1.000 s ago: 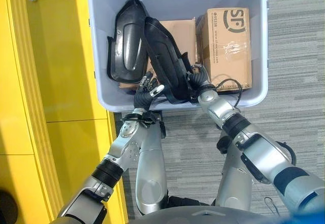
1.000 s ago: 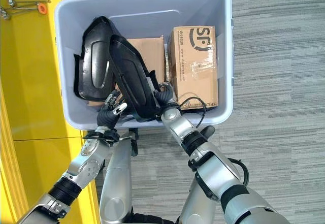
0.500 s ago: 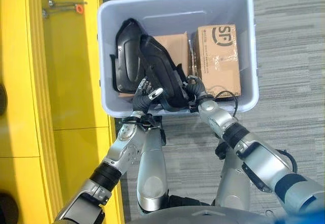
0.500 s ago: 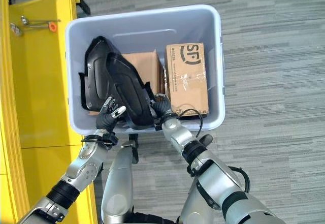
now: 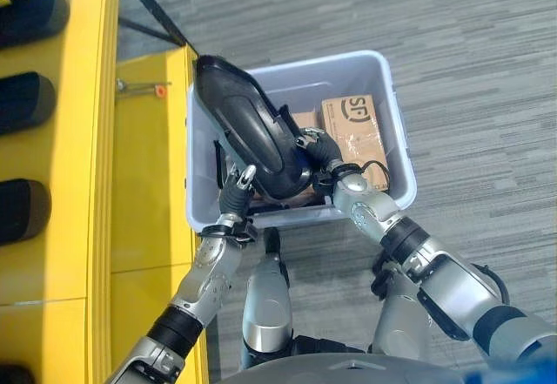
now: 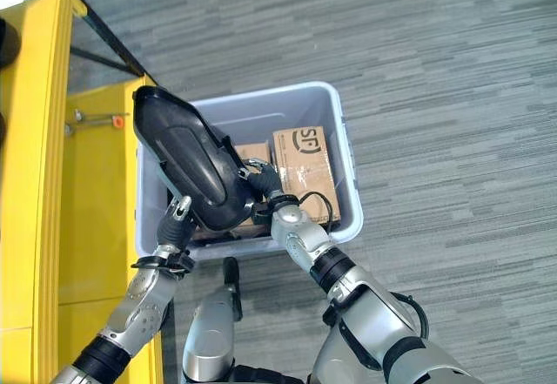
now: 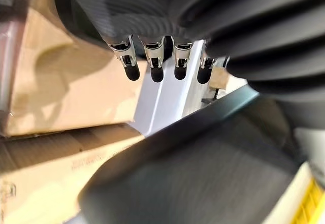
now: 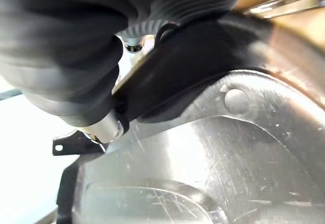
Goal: Move parts from the plastic box to the shelf.
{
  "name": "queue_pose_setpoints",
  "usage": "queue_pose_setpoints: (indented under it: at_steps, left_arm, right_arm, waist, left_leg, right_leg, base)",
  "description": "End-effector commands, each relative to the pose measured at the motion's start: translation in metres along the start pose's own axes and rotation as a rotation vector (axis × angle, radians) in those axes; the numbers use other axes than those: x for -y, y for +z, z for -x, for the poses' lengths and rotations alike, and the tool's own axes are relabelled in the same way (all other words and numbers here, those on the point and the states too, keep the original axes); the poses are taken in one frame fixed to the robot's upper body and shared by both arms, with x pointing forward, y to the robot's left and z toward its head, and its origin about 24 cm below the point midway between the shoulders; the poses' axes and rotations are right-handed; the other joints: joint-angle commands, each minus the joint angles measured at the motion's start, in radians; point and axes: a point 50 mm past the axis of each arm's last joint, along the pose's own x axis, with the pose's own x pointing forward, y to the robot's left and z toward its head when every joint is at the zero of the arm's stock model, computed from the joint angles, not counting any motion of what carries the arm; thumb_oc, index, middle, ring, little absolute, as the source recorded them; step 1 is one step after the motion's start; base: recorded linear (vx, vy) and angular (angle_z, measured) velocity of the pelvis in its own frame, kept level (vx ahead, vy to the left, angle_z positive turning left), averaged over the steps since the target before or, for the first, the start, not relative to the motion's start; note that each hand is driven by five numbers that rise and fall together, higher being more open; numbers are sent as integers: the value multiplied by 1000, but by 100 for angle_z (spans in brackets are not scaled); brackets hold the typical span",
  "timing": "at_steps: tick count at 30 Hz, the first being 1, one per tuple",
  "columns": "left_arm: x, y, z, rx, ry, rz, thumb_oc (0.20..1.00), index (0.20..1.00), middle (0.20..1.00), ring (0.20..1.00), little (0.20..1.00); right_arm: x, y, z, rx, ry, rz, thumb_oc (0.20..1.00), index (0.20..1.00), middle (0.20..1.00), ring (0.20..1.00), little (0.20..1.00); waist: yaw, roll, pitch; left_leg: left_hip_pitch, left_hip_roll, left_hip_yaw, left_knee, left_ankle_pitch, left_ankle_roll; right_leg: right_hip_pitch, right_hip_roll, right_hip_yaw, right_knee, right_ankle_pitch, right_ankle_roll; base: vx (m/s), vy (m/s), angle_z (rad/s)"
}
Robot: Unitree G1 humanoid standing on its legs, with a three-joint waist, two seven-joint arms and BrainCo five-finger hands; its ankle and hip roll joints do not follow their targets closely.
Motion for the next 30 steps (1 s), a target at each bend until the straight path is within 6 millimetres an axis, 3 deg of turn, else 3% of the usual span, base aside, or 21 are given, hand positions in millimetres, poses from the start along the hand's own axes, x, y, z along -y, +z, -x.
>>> queue_pose_setpoints:
  at_steps: [1, 4, 10, 18, 21, 24, 27, 30]
  left_arm:
    - [16, 3, 0, 24, -122, -76, 1000, 1000, 1000, 1000, 1000]
    - [13, -1, 1, 6, -115, -85, 1000, 1000, 1000, 1000, 1000]
    - [6, -9, 8, -9, -102, -81, 1000, 1000, 1000, 1000, 1000]
    - [0, -9, 15, -11, -81, -101, 1000, 1000, 1000, 1000, 1000]
    - [2, -9, 14, -21, -100, -116, 1000, 1000, 1000, 1000, 1000]
    - [2, -8, 14, -35, -130, -172, 1000, 1000, 1000, 1000, 1000]
    - [2, -10, 12, -48, -145, -252, 1000, 1000, 1000, 1000, 1000]
    - [-4, -4, 10, -43, -100, -316, 1000, 1000, 1000, 1000, 1000]
  right_arm:
    - [-53, 54, 0, 169, 204, -215, 200, 200, 200, 200, 200]
    - [-57, 53, -1, 126, 216, -252, 200, 200, 200, 200, 200]
    - [-61, 29, -2, -41, 245, -453, 200, 200, 200, 200, 200]
    - [-81, 7, 6, -117, 249, -444, 200, 200, 200, 200, 200]
    - [-80, 3, 7, -118, 209, -455, 200, 200, 200, 200, 200]
    - [-65, -7, 8, -83, 108, -433, 200, 200, 200, 200, 200]
    - [-28, -9, 9, 21, -74, -344, 200, 200, 200, 200, 200]
    - [2, -11, 9, 39, -155, -327, 200, 200, 200, 200, 200]
  waist:
    - [20, -32, 30]
    - [12, -31, 20]
    - [12, -26, -18]
    - [21, -21, -62]
    - [17, -21, -75]
    - [1, -15, -107]
    - [-37, -3, -150]
    - [-42, 2, -177]
  left_leg:
    - [22, -2, 97, 45, -20, 38]
    - [58, 0, 105, 35, -19, 34]
    - [94, -4, 107, 16, -15, 31]
    - [118, -35, 77, -11, -17, 39]
    - [113, -58, 26, -22, -24, 50]
    - [87, -88, -73, -58, -2, 78]
    - [55, -141, -236, -83, 2, 101]
    - [48, -172, -307, -87, -3, 105]
  right_leg:
    - [125, -38, -91, 41, -115, 57]
    - [155, -38, -86, 40, -122, 55]
    - [190, -41, -87, 19, -116, 58]
    - [229, -51, -78, -12, -93, 70]
    - [234, -52, -17, -20, -89, 73]
    - [220, -7, 109, -16, -111, 54]
    - [193, 107, 309, 14, -190, 17]
    - [198, 148, 347, 32, -222, -5]
  base:
    - [47, -4, -5]
    - [63, 2, -7]
    - [43, 22, -4]
    - [32, 48, 6]
    - [20, -31, 30]
    - [13, -99, 57]
    - [83, -151, 127]
    - [118, -116, 183]
